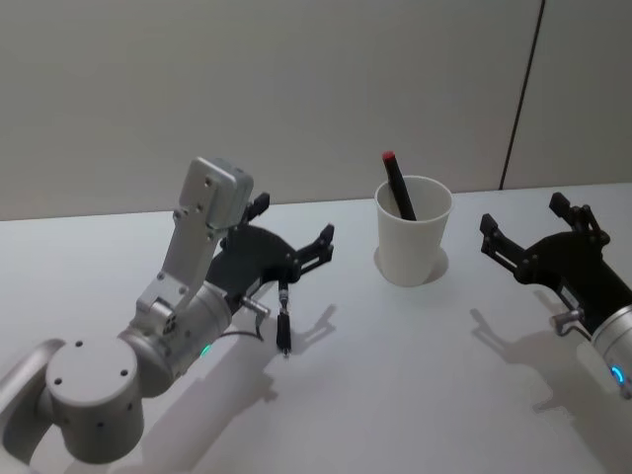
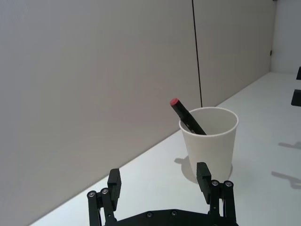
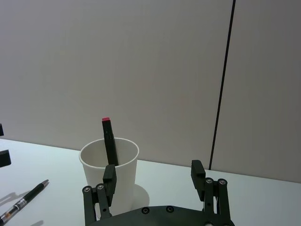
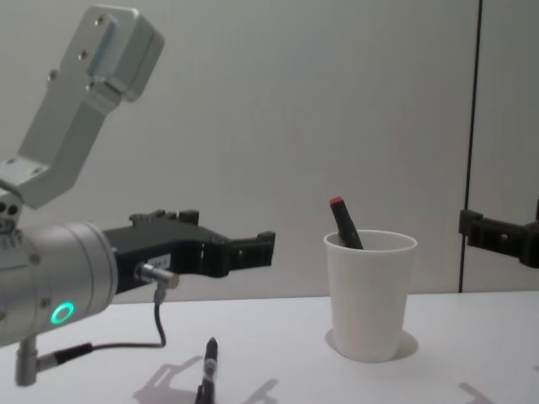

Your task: Place the pen into the pen holder.

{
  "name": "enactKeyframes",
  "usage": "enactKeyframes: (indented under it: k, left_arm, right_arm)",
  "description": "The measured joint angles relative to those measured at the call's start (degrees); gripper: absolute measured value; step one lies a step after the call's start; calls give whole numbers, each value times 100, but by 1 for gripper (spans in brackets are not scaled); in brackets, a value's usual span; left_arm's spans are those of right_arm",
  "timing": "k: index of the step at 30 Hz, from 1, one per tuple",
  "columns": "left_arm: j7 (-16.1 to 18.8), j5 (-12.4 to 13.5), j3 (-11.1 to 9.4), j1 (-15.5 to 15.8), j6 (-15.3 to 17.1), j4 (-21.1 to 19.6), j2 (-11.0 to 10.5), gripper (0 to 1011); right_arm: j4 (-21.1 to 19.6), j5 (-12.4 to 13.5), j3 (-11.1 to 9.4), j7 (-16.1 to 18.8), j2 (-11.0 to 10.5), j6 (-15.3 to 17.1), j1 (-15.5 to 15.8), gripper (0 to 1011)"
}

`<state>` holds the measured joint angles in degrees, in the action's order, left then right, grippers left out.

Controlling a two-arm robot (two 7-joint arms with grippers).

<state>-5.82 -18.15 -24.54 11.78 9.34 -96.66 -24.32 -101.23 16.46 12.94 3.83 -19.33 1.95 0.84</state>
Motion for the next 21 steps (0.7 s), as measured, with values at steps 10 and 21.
enactKeyframes:
  k: [10, 21]
  left_arm:
    - [288, -350, 14, -326, 381, -339, -159, 1001]
    - [748, -578, -29, -590, 661, -566, -164, 1001]
  right_arm:
    - [0, 0, 0, 0, 0, 0, 0, 1002]
    - [0, 0, 0, 0, 0, 1, 0, 1002]
